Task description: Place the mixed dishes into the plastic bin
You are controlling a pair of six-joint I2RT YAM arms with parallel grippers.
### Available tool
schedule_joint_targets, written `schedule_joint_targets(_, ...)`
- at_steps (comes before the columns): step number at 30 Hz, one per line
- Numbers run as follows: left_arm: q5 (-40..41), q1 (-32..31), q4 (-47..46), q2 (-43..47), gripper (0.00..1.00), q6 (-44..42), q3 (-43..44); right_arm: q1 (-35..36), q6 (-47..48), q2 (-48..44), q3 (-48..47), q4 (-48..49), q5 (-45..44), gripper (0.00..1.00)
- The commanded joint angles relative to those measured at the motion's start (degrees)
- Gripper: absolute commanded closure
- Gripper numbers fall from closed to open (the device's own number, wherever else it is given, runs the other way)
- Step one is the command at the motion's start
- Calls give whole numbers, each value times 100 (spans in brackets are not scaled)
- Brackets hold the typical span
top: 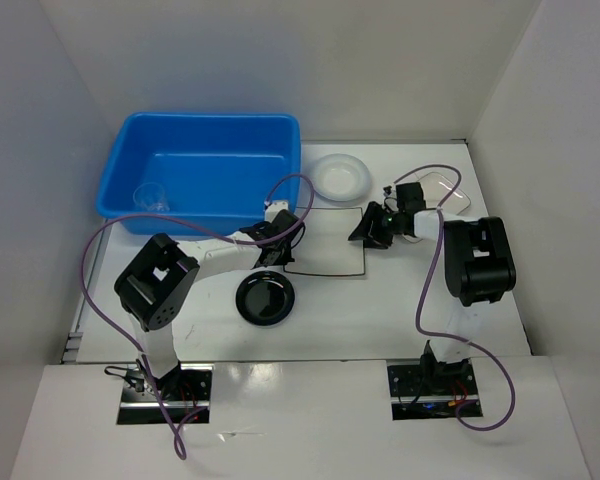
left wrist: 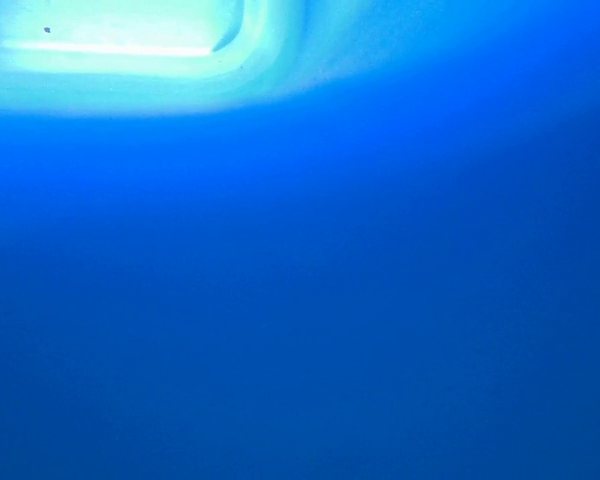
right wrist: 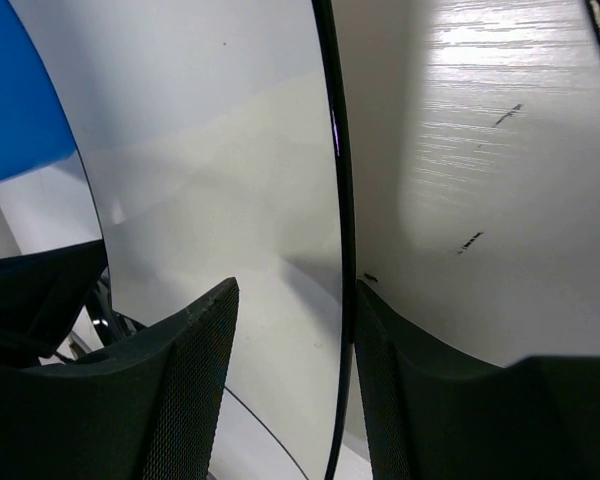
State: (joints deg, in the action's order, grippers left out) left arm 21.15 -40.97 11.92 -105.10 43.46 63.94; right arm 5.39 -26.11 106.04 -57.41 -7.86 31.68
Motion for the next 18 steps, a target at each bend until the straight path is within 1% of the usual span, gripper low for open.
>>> schedule_joint_targets(1,-454,-122,434,-37,100,-110,-189,208,124,225,335,160,575,45)
schedule_joint_targets(4,-454,-122,434,-37,100,-110,-189,208,124,163,388,232,716,45)
schedule_joint_targets(8,-454,-122,434,-37,100,-110,-189,208,-87,163,494,723,1217,45)
schedule_joint_targets(10,-401,-122,434,-37,100,-110,-189,208,-158,268,546,724,1288,45)
schedule_joint_targets(12,-401,-122,434,-37,100,-110,-189,208,-158,329,546,776,1288,49)
schedule_joint_targets(15,-401,-122,434,-37,100,-110,-189,208,-298,382,599,952,1402,52)
schedule_joint_targets(17,-401,-122,434,-37,100,-110,-189,208,-351,382,599,953,1402,57)
schedule_joint_targets(18,-401,-122,434,-37,100,-110,-189,208,-351,382,599,953,1402,68)
